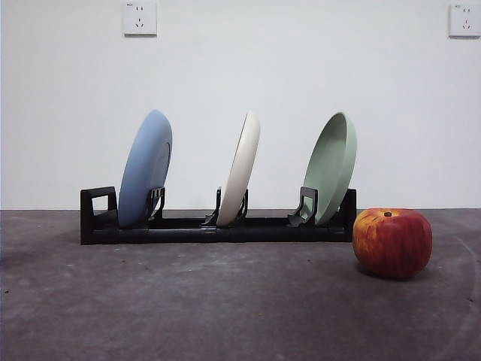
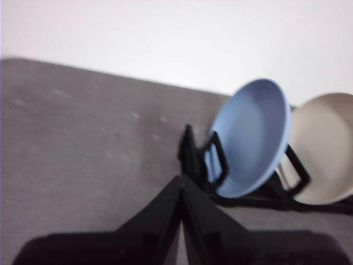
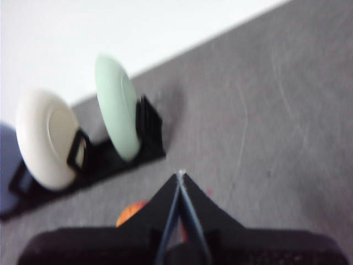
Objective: Take the blue plate from the plate rack,put the plate on the table,take the apple from the table,put the apple in the plate
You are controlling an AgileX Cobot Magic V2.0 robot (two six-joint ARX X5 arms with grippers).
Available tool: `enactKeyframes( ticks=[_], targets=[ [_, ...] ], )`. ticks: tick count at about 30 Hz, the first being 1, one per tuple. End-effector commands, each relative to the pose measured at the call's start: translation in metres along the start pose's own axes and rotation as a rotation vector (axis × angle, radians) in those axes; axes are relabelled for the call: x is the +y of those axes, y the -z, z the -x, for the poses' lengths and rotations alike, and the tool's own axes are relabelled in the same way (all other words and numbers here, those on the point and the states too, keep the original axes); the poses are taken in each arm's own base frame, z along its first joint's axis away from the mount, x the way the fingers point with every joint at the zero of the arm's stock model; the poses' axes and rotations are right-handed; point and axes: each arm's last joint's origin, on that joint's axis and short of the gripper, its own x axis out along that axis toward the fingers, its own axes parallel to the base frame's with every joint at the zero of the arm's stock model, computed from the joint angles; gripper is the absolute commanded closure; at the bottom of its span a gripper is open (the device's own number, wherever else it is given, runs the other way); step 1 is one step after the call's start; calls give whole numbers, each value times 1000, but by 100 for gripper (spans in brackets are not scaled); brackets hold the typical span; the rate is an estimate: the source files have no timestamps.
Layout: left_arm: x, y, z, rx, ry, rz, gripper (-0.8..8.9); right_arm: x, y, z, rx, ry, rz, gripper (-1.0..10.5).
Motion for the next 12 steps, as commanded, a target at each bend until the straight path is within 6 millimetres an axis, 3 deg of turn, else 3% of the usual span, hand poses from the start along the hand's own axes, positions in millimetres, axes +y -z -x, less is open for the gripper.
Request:
enactKeyframes(
  ticks=[1,9,12],
  targets=[
    [-4,-20,-24,108,27,21,819,7,-16,-5,140,17,59,948],
    [-14,-74,-93,325,165,66,818,19,-54,-31,362,64,50,946],
    [-20,-99,-131,399,264,98,817,21,-59,-54,469,10,37,946]
  ],
)
